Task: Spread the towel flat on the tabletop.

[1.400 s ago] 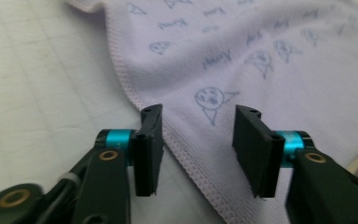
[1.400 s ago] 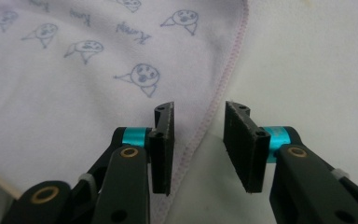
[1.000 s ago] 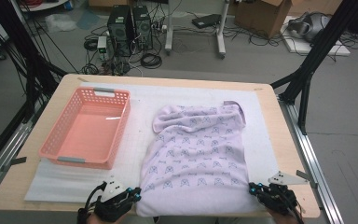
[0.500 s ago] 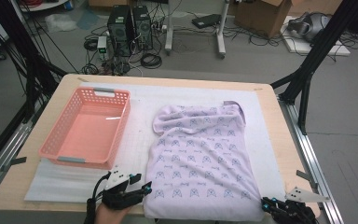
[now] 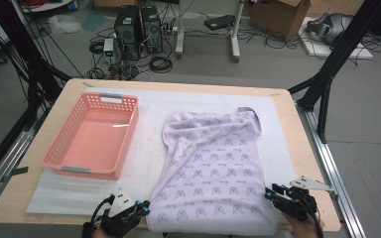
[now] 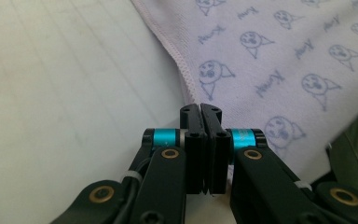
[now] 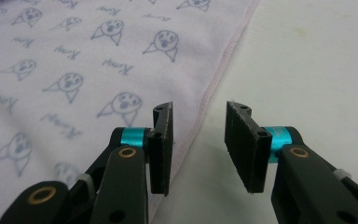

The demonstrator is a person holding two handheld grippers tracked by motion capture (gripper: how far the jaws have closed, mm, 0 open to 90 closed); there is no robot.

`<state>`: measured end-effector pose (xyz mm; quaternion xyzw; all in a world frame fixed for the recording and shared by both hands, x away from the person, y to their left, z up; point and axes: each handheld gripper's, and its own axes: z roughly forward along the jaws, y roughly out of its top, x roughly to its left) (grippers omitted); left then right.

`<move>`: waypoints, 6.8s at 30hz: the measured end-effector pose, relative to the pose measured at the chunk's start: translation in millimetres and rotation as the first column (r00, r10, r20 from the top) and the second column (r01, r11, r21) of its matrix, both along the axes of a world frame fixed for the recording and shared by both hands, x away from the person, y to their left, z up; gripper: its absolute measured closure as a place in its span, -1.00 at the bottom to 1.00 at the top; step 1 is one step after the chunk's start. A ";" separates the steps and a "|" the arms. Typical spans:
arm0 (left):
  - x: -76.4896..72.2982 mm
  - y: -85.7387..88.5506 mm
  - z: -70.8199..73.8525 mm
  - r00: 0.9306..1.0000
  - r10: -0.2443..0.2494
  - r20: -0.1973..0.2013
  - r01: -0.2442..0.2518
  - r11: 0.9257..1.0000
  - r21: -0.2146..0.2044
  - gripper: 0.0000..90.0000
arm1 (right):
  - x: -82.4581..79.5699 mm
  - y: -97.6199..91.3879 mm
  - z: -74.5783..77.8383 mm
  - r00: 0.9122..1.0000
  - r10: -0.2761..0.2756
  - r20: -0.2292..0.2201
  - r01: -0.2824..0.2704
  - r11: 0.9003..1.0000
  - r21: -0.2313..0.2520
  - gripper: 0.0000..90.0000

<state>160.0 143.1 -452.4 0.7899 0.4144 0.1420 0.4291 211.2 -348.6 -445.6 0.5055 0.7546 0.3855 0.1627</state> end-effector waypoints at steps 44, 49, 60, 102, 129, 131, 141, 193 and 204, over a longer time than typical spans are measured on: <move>10.6 -0.8 1.0 0.999 -0.006 0.053 0.012 0.994 -0.109 0.25 | -8.1 16.7 4.0 0.996 0.086 -0.017 -0.088 0.989 -0.115 0.93; 30.1 -6.4 3.6 0.998 0.024 0.056 -0.017 0.992 -0.125 0.11 | -35.9 -5.7 8.0 0.997 0.071 -0.040 -0.076 0.984 -0.160 0.93; 43.9 -44.1 -7.0 0.999 -0.029 0.039 0.031 0.998 -0.055 0.25 | -47.5 -19.2 11.9 1.000 0.015 0.012 -0.014 0.998 -0.056 0.50; 47.4 -18.3 -4.4 0.999 0.009 0.051 -0.001 0.987 -0.158 0.04 | -43.2 -19.9 15.9 0.999 -0.034 0.013 0.035 0.994 -0.106 0.47; 123.6 -44.0 0.8 0.999 -0.053 -0.002 0.052 0.990 -0.134 0.01 | 37.8 -9.2 -0.8 1.000 -0.020 0.015 0.021 0.997 -0.071 0.47; 121.8 -50.5 0.8 0.998 -0.059 -0.001 0.059 0.995 -0.085 0.24 | 36.8 -9.3 -0.3 1.000 -0.014 0.016 0.015 0.996 -0.090 0.73; 107.1 -48.8 0.4 0.998 -0.058 -0.015 0.057 0.998 -0.025 0.95 | 21.2 -23.3 2.0 1.000 0.006 -0.020 -0.007 0.998 -0.060 0.92; 147.5 -89.3 3.4 0.995 -0.094 -0.023 0.094 0.995 0.023 0.92 | 36.4 -25.5 4.5 0.997 0.058 -0.049 -0.061 0.996 -0.061 0.89; 104.3 -58.4 2.8 0.984 -0.169 -0.062 0.166 0.985 -0.048 0.91 | 36.5 -25.8 5.7 0.997 0.049 -0.056 -0.052 0.997 -0.051 0.73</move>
